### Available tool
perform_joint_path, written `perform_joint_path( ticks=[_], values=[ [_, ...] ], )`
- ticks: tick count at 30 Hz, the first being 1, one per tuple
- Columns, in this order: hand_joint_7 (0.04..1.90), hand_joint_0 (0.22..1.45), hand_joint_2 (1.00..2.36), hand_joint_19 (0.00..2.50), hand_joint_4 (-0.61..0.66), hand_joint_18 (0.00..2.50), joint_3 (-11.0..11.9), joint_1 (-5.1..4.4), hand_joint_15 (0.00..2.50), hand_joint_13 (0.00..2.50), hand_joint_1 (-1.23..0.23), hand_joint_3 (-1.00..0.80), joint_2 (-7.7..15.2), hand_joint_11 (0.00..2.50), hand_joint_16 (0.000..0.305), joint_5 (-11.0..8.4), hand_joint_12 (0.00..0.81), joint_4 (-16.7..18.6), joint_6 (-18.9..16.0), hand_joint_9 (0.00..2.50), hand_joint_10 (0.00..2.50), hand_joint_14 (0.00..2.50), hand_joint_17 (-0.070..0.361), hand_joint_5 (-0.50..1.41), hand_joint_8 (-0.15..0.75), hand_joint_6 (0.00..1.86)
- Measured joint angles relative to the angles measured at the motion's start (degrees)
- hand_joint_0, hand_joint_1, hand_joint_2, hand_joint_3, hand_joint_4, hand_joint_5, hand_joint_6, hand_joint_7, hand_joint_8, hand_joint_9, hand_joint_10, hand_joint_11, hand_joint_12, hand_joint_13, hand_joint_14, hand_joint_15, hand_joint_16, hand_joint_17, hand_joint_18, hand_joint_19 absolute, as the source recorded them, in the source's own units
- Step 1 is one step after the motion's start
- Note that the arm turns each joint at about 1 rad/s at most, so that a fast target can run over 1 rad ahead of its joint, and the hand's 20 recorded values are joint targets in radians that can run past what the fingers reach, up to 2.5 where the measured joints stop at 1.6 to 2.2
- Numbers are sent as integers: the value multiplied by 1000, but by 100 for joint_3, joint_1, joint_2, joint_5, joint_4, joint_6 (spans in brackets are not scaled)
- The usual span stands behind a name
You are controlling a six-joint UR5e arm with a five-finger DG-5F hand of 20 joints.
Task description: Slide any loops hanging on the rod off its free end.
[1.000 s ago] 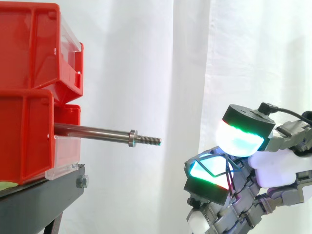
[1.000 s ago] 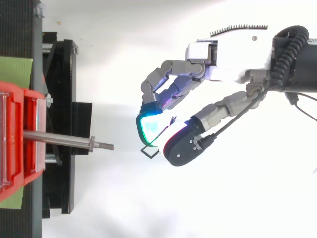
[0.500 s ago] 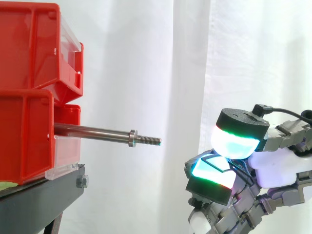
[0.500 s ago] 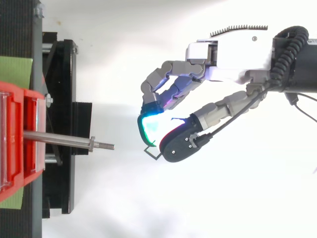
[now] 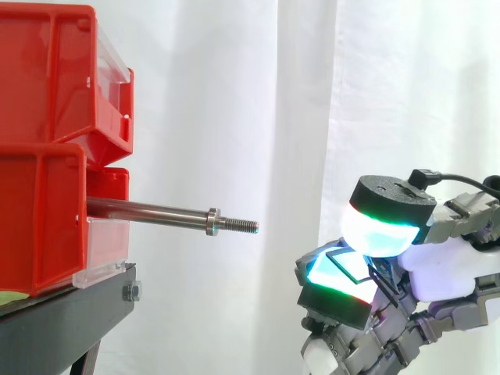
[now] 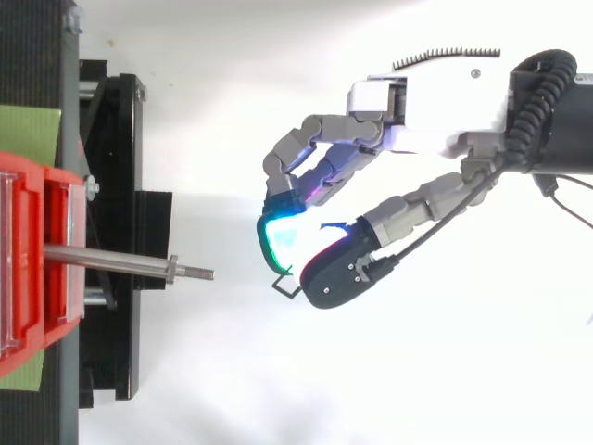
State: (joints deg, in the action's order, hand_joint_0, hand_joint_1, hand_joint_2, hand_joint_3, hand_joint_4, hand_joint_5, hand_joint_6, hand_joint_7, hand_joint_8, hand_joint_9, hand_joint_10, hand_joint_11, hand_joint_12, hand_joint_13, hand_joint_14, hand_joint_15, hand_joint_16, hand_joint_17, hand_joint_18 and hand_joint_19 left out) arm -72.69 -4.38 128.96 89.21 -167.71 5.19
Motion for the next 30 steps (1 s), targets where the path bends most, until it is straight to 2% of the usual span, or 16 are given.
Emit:
perform_joint_path(
  ticks=[9, 17, 26, 30],
  values=[
    [1097, 626, 1010, 116, 146, 757, 20, -1, 0, 649, -834, -383, -1, 197, 50, 0, 347, -6, 0, 747, 6, 0, 113, -172, 326, 871],
    [1074, 595, 1000, 122, 184, 775, 31, -10, 0, 667, -769, -500, -2, 190, 50, 0, 345, 1, 0, 764, 8, 0, 114, -169, 332, 863],
    [1065, 546, 1000, 121, 196, 794, 33, -18, 0, 681, -707, -500, -2, 186, 52, 0, 353, -3, 0, 778, 6, 0, 117, -162, 343, 849],
    [1120, 603, 1003, 127, 165, 781, 37, -19, 0, 676, -709, -469, -2, 196, 50, 0, 343, -6, 0, 781, 7, 0, 113, -152, 335, 847]
  ],
)
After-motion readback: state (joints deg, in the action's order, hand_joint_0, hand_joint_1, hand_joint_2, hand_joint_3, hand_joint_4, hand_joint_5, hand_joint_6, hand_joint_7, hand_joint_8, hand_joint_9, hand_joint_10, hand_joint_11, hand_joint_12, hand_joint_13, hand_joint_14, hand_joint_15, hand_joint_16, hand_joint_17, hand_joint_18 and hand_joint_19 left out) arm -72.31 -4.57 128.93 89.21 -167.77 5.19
